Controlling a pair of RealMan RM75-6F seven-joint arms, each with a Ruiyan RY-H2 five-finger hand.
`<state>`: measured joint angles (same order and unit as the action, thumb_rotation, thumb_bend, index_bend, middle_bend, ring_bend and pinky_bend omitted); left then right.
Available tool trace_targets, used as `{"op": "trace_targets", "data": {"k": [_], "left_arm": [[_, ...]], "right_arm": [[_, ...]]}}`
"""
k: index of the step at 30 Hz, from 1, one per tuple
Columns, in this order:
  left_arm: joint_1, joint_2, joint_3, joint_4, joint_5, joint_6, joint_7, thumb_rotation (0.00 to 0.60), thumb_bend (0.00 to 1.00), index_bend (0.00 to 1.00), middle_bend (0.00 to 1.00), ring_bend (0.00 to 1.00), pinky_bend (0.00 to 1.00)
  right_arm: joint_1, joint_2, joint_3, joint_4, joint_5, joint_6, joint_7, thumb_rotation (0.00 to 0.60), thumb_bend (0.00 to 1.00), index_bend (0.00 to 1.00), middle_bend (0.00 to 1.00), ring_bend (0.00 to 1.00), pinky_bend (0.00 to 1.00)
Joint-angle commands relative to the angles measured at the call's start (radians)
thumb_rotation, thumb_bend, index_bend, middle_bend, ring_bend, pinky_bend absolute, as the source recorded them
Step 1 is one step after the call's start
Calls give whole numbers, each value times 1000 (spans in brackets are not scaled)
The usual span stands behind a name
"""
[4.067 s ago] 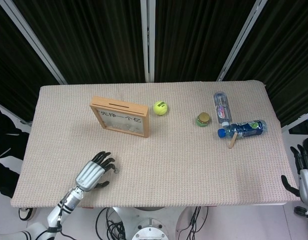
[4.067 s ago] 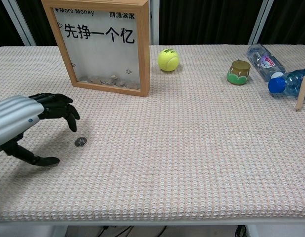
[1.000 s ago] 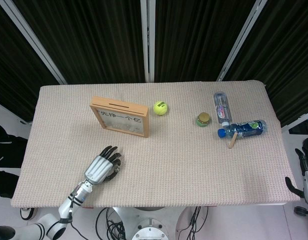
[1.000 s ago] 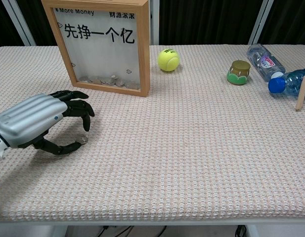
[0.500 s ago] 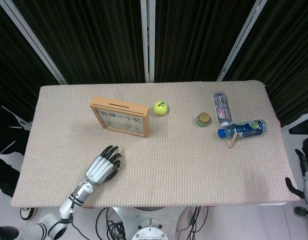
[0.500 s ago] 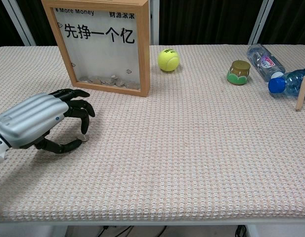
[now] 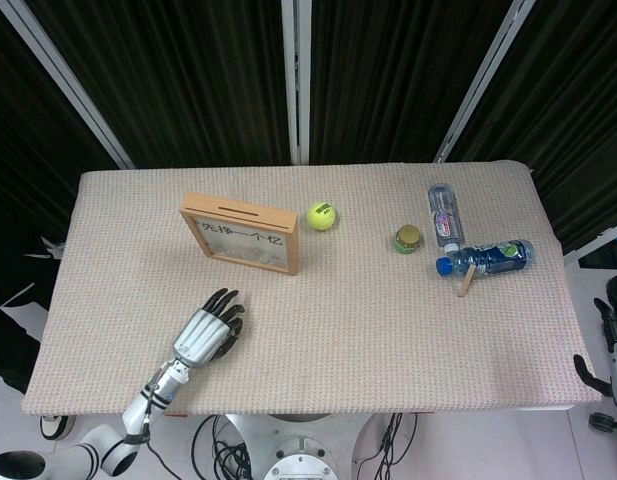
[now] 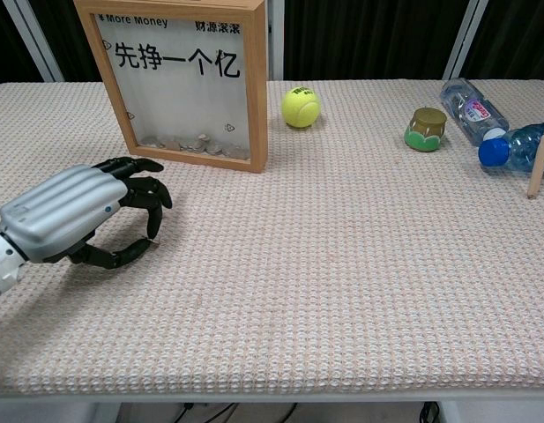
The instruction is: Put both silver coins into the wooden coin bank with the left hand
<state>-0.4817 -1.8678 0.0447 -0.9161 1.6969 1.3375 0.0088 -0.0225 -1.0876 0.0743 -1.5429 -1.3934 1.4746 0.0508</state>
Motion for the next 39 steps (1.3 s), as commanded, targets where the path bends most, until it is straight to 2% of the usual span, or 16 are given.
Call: {"op": "trace_targets", "data": {"k": [1,10,16,23,30,35,39], "left_arm": [[-1,0,1,0,-1,-2,-1,600,409,547,291,81,127],[-4,3,-8,-15,-10,5,-10,600,421,588,297,81,127],[-5,69,-30,-113,-11,42,0,600,425,596,301,81,132],[-7,291,-101,-362,-50,71,73,600,426,608,301,81,135],[-21,570,-197,-675,-181,-12,213,600,425,622,301,81,134],[-68,685,-291,-812,-283,-75,287,600,425,625,300,81,134],[-124,737,-366,-864,-388,-142,338,600,424,625,300,81,135]], "right_arm": [[0,0,0,1,0,0,2,600,275,0,0,0,0],[-1,1,1,1,0,2,7,600,274,0,0,0,0],[-2,6,5,-2,3,4,8,600,275,0,0,0,0],[-2,11,8,-14,-1,12,-1,600,274,0,0,0,0],[3,8,12,-24,-4,16,-18,600,275,0,0,0,0],[5,3,12,-27,-6,16,-23,600,275,0,0,0,0],[4,4,13,-29,-7,21,-23,600,274,0,0,0,0]]}}
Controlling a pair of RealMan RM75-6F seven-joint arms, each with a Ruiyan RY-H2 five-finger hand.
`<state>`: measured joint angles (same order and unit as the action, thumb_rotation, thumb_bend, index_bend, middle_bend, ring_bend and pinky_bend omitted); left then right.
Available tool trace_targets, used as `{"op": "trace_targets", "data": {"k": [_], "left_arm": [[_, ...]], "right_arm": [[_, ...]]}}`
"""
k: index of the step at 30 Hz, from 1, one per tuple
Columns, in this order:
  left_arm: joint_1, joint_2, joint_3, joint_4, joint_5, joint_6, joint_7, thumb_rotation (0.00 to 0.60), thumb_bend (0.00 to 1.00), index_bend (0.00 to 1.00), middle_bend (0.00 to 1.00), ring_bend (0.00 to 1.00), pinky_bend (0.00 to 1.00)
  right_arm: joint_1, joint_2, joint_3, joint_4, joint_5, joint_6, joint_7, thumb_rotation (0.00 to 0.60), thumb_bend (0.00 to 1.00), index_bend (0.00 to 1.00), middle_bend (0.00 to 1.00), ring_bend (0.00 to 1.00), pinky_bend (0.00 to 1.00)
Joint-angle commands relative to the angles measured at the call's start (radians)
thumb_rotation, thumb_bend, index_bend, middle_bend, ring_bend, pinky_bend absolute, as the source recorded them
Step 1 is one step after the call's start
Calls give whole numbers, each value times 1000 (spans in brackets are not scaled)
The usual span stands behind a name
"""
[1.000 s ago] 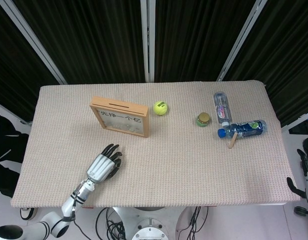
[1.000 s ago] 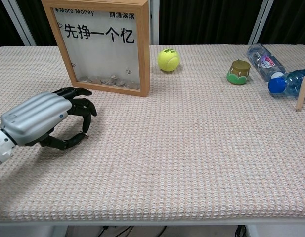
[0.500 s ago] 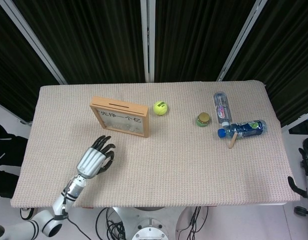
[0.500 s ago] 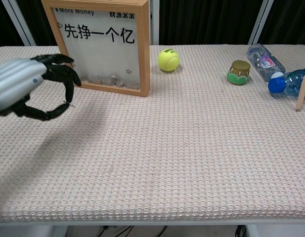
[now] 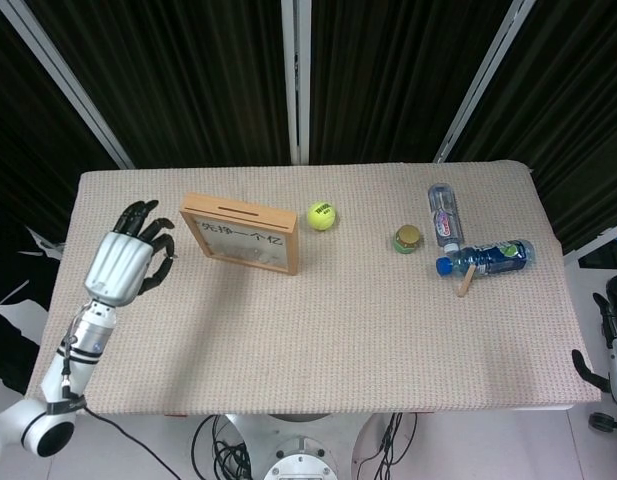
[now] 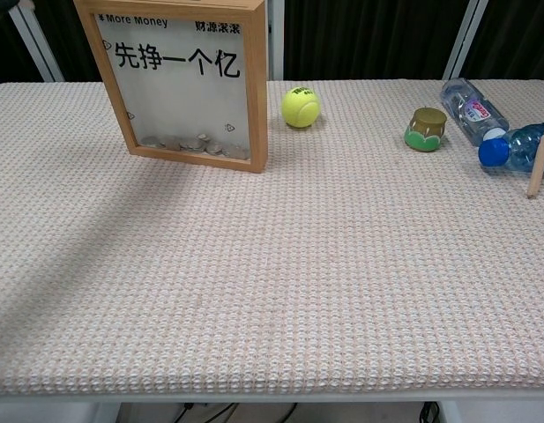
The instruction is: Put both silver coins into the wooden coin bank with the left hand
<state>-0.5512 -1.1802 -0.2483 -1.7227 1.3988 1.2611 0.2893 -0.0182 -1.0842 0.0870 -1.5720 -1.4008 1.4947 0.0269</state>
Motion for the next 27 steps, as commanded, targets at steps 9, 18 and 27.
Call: {"op": "trace_targets", "data": {"k": [9,18,27], "left_arm": [[-211,50,-155,-63,-321,-211,187,600,425,628,300,81,134],[-356,-20,-150,31,-526,-305,298,600,427,628,301,81,134],[-400,-35,-115,61,-569,-322,291,600,428,628,300,81,134]], "right_arm": [[-2,-2,1,9,7,-2,9,600,275,0,0,0,0],[-3,-6,4,25,22,-11,23,600,275,0,0,0,0],[1,-6,7,30,26,-20,29,600,275,0,0,0,0]]}}
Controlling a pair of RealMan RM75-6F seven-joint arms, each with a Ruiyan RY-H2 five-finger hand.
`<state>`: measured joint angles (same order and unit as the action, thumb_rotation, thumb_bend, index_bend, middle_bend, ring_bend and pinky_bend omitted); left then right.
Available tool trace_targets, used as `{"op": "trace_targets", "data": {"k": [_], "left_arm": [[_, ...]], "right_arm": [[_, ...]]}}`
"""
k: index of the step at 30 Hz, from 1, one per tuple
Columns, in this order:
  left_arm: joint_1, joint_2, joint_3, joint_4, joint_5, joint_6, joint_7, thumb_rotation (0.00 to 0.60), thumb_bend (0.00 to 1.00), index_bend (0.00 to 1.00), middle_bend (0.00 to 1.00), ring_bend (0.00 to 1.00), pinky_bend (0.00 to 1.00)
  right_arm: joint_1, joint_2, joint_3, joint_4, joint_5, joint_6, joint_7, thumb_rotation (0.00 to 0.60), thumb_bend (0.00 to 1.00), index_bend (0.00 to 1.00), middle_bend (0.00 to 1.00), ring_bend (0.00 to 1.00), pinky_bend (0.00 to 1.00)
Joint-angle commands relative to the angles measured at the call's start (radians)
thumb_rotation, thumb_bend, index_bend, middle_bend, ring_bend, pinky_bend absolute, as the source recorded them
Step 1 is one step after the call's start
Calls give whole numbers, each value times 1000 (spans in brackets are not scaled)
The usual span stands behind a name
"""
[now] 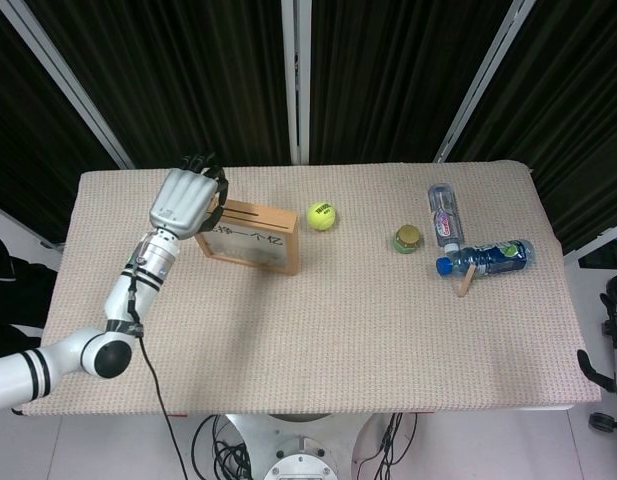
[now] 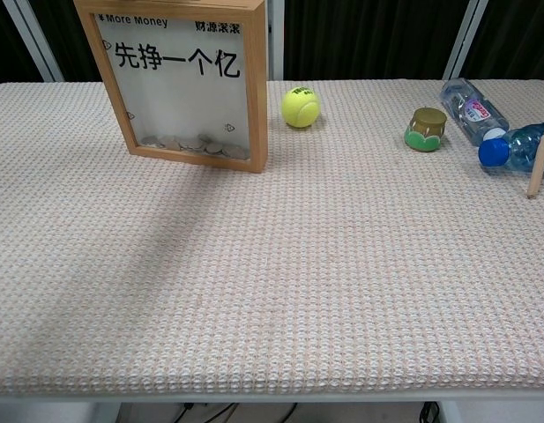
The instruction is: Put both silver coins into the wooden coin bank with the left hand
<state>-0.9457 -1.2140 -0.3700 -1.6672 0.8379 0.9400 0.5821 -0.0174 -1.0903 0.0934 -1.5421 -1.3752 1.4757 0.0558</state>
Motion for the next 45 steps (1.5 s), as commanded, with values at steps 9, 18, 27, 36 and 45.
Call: {"op": "trace_targets", "data": {"k": [9,18,27,36,45], "left_arm": [[-33,-17,30,36,-63,-3,-15,600,428,628,301,81,134],[-49,-30,50,49,-61,5,-37,600,429,628,300,81,134],[-66,-42,67,60,-63,6,-44,600,429,628,300,81,134],[-72,-42,84,70,-35,-9,-72,600,382,216,277,81,124],[-53,-20,83,29,16,42,-101,600,294,112,261,81,125]], "right_arm": [[4,1,1,-5,-2,-2,-4,600,275,0,0,0,0],[2,2,2,0,5,-5,2,600,275,0,0,0,0],[5,-2,1,7,6,-12,6,600,275,0,0,0,0],[2,-1,3,13,11,-12,14,600,275,0,0,0,0],[4,0,2,7,4,-9,10,600,275,0,0,0,0]]}}
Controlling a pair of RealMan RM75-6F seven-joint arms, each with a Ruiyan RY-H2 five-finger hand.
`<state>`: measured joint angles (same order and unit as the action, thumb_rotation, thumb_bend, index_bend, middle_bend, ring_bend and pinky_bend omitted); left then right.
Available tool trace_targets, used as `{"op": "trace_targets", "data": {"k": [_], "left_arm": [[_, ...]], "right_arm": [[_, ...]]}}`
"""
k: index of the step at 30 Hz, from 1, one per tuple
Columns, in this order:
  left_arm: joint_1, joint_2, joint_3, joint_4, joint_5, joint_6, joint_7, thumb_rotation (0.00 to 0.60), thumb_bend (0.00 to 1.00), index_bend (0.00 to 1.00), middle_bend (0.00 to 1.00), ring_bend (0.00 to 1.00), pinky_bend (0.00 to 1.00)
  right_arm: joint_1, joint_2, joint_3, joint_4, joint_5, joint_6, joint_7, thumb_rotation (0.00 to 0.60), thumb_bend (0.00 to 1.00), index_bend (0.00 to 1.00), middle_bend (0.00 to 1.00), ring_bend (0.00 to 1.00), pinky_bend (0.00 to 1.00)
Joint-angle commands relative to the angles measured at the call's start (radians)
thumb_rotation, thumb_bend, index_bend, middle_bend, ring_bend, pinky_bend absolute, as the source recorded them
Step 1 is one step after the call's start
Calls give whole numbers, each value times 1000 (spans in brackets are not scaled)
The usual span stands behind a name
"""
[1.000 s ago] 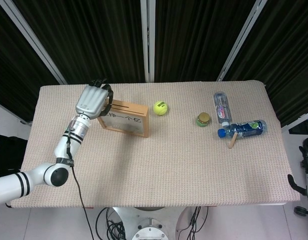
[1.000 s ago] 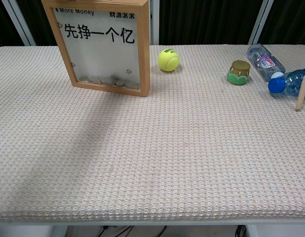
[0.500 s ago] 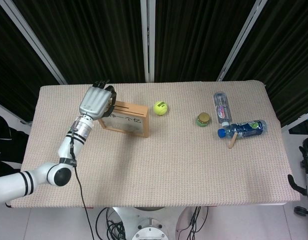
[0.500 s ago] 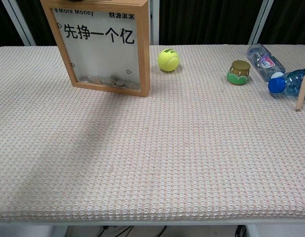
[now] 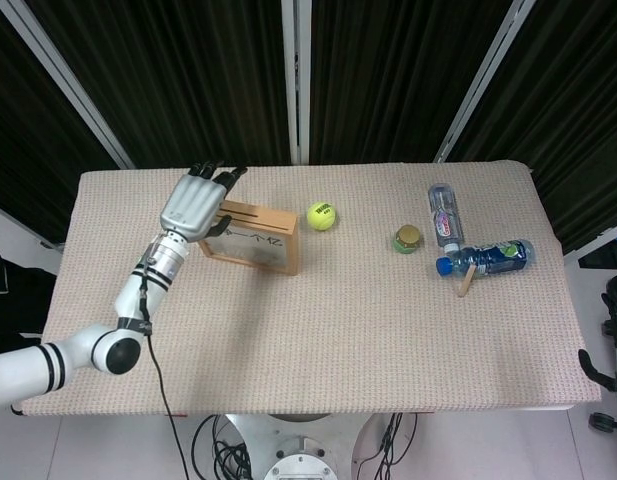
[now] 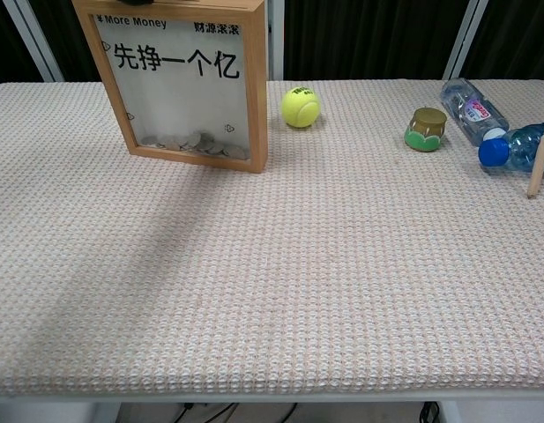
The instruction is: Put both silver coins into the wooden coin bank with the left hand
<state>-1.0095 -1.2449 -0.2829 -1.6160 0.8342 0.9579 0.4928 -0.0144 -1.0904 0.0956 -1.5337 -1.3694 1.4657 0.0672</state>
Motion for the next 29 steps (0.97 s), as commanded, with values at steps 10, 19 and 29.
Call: {"op": "trace_targets", "data": {"k": [10,19,29], "left_arm": [[287,169,142,-291,431,394,-96,600,244,274,260,81,137],[630,192,396,-168,674,645,-231,600,211,223,150,13,101],[813,110,440,76,623,664,-406,600,169,125,65,0,47]], "right_arm": [[6,5,-2,-12,-17,4,-15,600,275,0,0,0,0],[20,-30,-17,7,-109,46,-34,600,250,0,0,0,0],[41,-99,-35,37,-167,59,-122,600,246,0,0,0,0]]}}
